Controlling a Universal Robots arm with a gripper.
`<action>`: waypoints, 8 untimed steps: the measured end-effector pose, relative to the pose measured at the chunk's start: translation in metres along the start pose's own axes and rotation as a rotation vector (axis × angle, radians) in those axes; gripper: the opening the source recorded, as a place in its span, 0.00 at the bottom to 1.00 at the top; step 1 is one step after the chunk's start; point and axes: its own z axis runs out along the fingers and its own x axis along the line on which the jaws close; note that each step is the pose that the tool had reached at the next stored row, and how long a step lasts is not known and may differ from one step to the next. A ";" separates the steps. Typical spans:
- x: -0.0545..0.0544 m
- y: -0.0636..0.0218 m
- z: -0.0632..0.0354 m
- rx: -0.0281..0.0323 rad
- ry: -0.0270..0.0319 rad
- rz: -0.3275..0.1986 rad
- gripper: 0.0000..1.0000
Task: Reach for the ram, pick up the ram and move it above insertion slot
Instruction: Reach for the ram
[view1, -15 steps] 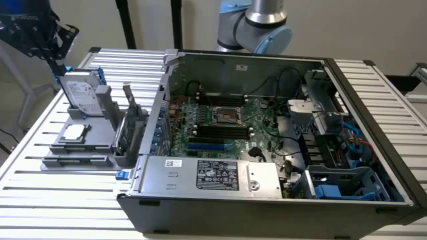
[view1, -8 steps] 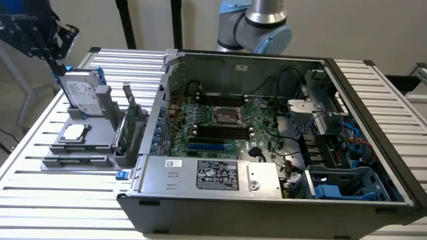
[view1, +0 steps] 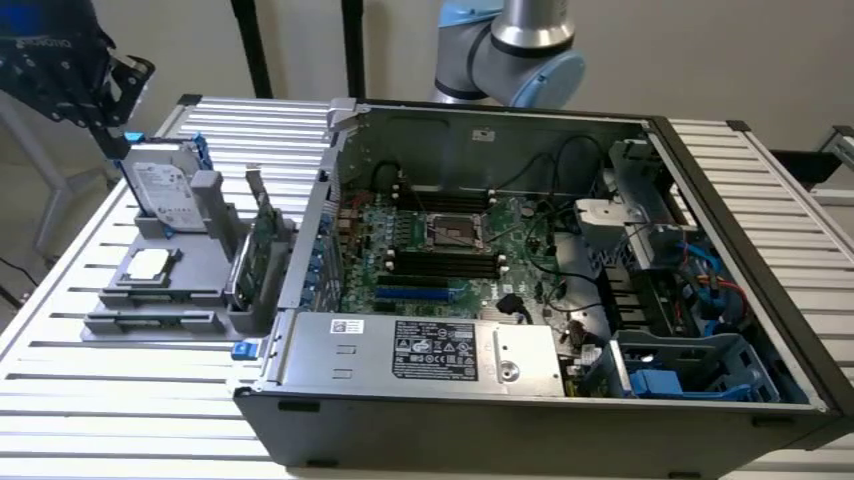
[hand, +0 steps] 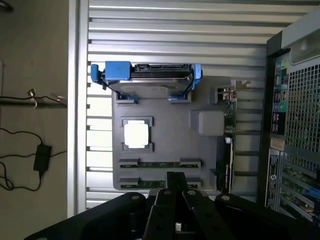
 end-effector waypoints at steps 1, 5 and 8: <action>0.000 -0.0044 0.0002 0.0000 -0.0001 0.000 0.11; 0.000 -0.0212 0.0012 0.0001 0.0002 -0.001 0.11; 0.001 -0.0331 0.0025 0.0000 0.0011 -0.001 0.11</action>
